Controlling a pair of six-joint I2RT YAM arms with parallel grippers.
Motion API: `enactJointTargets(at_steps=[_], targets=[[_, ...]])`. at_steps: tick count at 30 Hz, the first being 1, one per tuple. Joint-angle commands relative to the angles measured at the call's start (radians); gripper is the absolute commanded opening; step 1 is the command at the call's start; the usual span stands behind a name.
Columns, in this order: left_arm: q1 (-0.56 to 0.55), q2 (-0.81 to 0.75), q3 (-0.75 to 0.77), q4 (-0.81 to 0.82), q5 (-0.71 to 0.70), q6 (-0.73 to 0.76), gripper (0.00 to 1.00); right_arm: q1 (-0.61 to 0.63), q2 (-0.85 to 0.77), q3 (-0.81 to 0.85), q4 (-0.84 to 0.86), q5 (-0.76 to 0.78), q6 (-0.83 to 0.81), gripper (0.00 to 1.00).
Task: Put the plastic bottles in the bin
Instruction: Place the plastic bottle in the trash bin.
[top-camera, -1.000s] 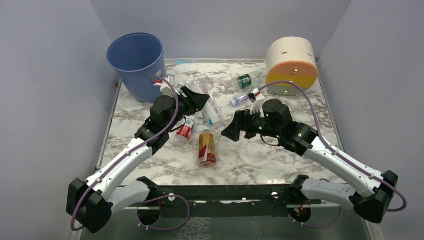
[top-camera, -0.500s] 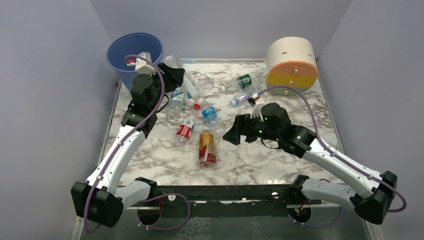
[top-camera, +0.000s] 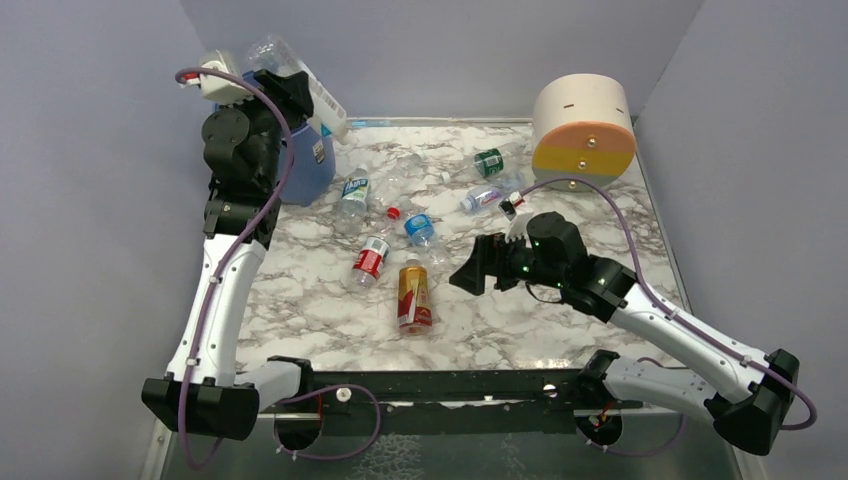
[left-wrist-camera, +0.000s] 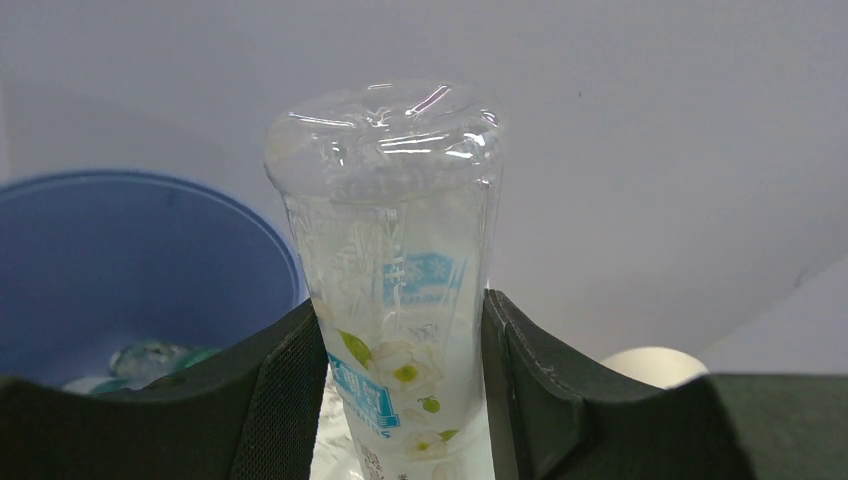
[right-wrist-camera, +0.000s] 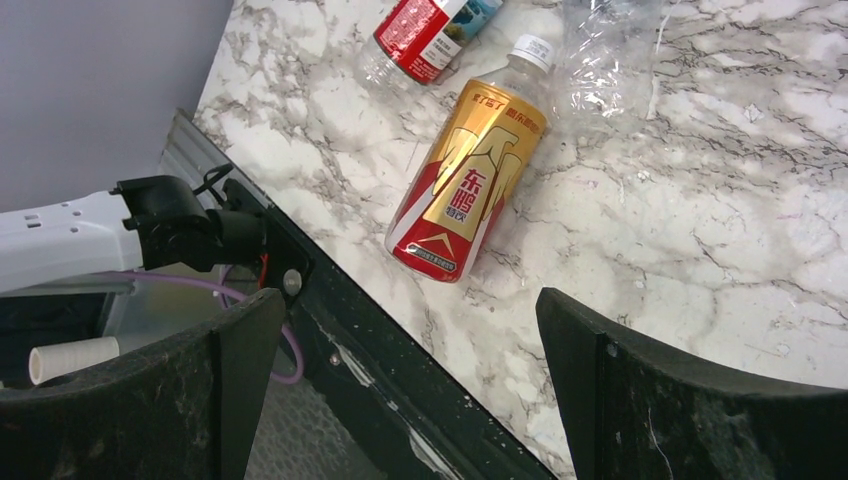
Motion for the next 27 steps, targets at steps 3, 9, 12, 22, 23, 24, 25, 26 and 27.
enactJointTargets(at_steps=[3,9,12,22,23,24,25,26,27], targets=[[0.032,0.002,0.06,0.048,-0.151,0.193,0.47,0.005,-0.032,-0.013,0.004,0.013,0.001,1.0],[0.07,0.057,0.125,0.077,-0.22,0.326,0.47,0.005,-0.043,-0.017,-0.008,0.02,-0.004,0.99],[0.092,0.106,0.179,0.061,-0.23,0.366,0.47,0.005,-0.049,-0.021,-0.009,0.024,-0.004,1.0],[0.271,0.277,0.287,-0.024,-0.108,0.287,0.47,0.005,-0.061,-0.026,-0.026,0.039,-0.007,1.0],[0.289,0.292,0.295,-0.028,-0.098,0.273,0.47,0.005,-0.06,-0.027,-0.025,0.04,-0.007,1.0],[0.305,0.309,0.302,-0.035,-0.095,0.26,0.46,0.005,-0.058,-0.027,-0.026,0.04,-0.008,0.99],[0.316,0.325,0.311,-0.042,-0.098,0.252,0.46,0.005,-0.056,-0.026,-0.026,0.039,-0.009,0.99],[0.324,0.343,0.323,-0.054,-0.097,0.244,0.46,0.005,-0.053,-0.024,-0.024,0.036,-0.009,0.99],[0.331,0.362,0.339,-0.067,-0.09,0.235,0.46,0.005,-0.05,-0.024,-0.023,0.035,-0.009,0.99]])
